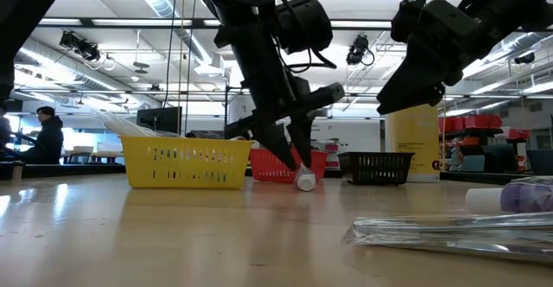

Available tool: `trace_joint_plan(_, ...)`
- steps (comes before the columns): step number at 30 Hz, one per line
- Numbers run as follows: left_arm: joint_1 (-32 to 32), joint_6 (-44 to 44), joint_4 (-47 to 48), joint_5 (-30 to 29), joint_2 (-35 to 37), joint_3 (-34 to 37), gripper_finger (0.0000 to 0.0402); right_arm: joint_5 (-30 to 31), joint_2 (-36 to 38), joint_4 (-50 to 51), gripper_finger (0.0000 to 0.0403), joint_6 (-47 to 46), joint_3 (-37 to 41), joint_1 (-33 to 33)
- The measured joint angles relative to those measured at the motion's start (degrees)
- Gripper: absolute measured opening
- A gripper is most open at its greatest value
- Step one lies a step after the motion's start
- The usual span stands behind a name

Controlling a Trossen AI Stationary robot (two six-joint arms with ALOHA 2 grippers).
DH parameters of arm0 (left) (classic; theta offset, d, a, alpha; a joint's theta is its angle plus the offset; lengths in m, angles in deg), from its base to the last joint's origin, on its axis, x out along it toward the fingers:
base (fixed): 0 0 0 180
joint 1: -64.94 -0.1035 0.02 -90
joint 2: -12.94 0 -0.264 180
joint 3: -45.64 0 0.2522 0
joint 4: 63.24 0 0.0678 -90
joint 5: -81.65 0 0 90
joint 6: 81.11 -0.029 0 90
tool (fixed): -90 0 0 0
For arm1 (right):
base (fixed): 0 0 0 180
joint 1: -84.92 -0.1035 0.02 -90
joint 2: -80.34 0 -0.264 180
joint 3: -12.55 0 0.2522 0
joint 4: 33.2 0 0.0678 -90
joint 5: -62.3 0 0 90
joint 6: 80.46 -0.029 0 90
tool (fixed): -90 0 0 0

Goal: Pick & Place Travel size toiletries
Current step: Put the white toothpaste into the left black bin

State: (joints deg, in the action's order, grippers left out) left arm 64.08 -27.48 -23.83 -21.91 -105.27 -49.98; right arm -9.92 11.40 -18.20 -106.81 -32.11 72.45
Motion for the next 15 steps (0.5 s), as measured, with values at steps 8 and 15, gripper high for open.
trace_joint_plan(8, -1.02, -0.63, -0.19, -0.54, 0.0, 0.55, 0.0092, -0.02, 0.0, 0.27, 0.0197, 0.02, 0.0, 0.0)
trace_joint_plan(15, -2.16, -3.3, -0.45, 0.73, 0.04, 1.33, 0.006, -0.04, 0.0, 0.29, 0.0195, 0.02, 0.0, 0.0)
